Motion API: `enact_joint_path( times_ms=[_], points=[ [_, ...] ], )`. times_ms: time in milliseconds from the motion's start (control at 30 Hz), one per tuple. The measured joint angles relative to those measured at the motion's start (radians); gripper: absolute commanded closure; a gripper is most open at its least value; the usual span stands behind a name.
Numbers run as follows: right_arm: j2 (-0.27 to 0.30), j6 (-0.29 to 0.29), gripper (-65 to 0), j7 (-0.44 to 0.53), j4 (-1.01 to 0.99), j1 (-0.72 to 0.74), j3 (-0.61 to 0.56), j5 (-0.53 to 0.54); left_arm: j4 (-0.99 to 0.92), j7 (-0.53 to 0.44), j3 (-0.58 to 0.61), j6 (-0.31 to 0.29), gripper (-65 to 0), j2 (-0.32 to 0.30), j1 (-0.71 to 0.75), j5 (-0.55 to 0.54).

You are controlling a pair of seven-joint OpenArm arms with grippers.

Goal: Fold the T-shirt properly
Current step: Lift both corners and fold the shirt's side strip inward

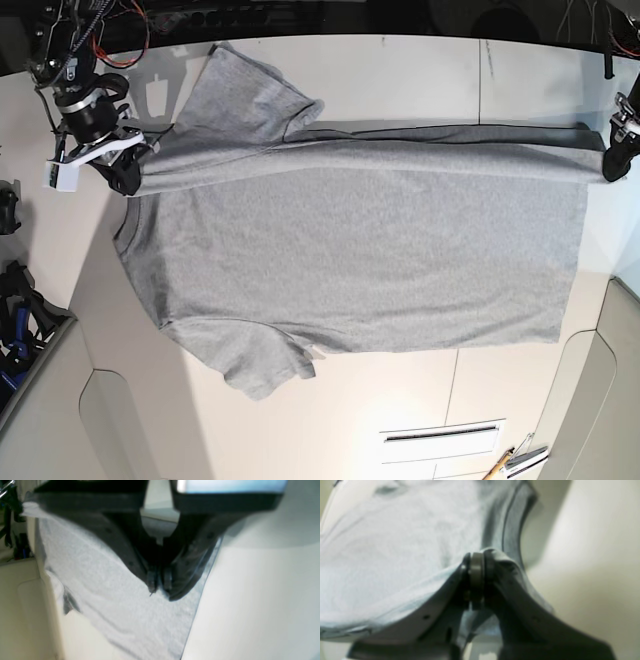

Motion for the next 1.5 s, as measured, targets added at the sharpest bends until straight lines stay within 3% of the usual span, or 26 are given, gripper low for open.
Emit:
enact_joint_path(
  times_ms=[500, 733, 767, 833, 900, 1033, 1500],
  points=[
    [0.000, 0.000, 0.0, 0.000, 0.000, 0.005, -0.002, -0.034, -0.001, -0.083, 0.137, 0.000, 0.0, 0.000, -0.036, 0.181],
    [0.000, 0.000, 0.0, 0.000, 0.000, 0.005, -0.002, -0.040, -0.001, -0.083, 0.137, 0.000, 0.0, -0.001, -0.036, 0.186],
    [0.000, 0.000, -2.7, 0.001, 0.000, 0.005, -0.002, -0.050, -0.001, -0.083, 0.137, 0.000, -0.7, -0.001, -0.036, 0.187],
    [0.000, 0.000, -19.0, 0.002, 0.000, 0.005, -0.002, -0.067, -0.001, -0.083, 0.137, 0.000, -15.7, -0.001, -0.036, 0.217],
    [0.000, 0.000, -26.0, 0.012, 0.000, 0.005, -0.002, -0.067, -0.001, -0.084, 0.137, 0.000, -25.8, -0.001, -0.036, 0.217],
    [0.000, 0.000, -26.1, 0.053, 0.000, 0.007, -0.001, -0.077, -0.001, -0.106, 0.137, 0.000, -26.7, -0.001, -0.036, 0.216],
    [0.000, 0.000, -26.1, 0.020, 0.103, 0.049, 0.105, -0.117, -0.001, -0.121, 0.042, 0.000, -26.7, -0.051, -0.036, 0.207]
  ],
)
